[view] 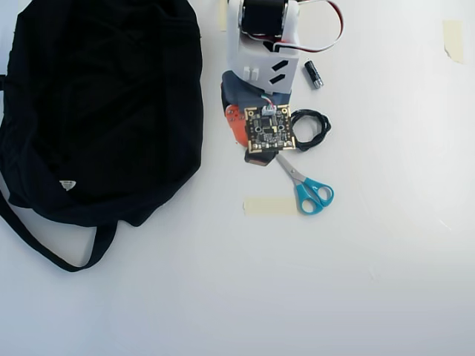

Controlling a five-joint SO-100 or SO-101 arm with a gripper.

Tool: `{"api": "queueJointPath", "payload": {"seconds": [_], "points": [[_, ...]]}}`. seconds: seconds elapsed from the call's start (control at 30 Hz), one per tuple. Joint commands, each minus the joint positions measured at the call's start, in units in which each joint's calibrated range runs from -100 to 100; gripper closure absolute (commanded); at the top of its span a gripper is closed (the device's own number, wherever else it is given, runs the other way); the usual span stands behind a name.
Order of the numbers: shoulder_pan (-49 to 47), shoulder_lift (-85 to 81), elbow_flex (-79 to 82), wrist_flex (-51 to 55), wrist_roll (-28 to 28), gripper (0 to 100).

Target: Put the bike light into the black bag

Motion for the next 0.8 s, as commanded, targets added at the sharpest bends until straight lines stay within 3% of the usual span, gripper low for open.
{"api": "queueJointPath", "payload": {"seconds": [0.0, 0.23, 0.43, 0.77], "points": [[-0.52, -8.60, 4.47, 1.12, -0.28, 98], [-0.44, -20.63, 17.77, 1.12, -0.54, 98], [-0.74, -30.92, 30.08, 1.03, -8.15, 98], [3.67, -44.45, 45.53, 0.86, -12.92, 98]]}}
